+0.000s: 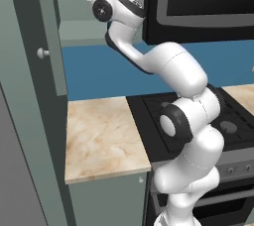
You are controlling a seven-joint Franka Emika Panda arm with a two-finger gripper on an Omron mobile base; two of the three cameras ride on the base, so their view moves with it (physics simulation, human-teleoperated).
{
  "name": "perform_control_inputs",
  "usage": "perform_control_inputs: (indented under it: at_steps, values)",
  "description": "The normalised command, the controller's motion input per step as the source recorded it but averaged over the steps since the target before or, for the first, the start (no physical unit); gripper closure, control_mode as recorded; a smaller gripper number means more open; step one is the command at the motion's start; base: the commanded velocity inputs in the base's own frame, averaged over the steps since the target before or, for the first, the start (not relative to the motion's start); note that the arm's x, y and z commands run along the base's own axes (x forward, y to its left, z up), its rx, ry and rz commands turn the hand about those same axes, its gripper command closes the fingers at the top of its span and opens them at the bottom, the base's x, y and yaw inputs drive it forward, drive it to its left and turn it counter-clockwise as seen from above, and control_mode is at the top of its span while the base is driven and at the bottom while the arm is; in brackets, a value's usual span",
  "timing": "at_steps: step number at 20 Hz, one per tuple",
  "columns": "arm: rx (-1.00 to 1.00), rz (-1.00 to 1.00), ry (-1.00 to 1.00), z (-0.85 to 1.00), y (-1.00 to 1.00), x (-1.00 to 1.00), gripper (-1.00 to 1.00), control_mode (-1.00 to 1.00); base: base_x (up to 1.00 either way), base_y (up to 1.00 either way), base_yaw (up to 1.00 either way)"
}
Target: Pick the beer from the counter and place it in the open cabinet.
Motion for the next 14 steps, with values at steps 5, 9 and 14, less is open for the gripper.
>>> perform_control_inputs:
  at_steps: [5,9,14]
  values:
    - [-0.08,0.0,-0.08,-0.3,0.0,0.42,-1.0,-1.0,0.0,0.0,0.0]
    - [-0.08,0.0,-0.08,-0.33,0.0,0.51,-1.0,-1.0,0.0,0.0,0.0]
    - [-0.06,0.0,-0.06,-0.27,0.0,0.39,-1.0,-1.0,0.0,0.0,0.0]
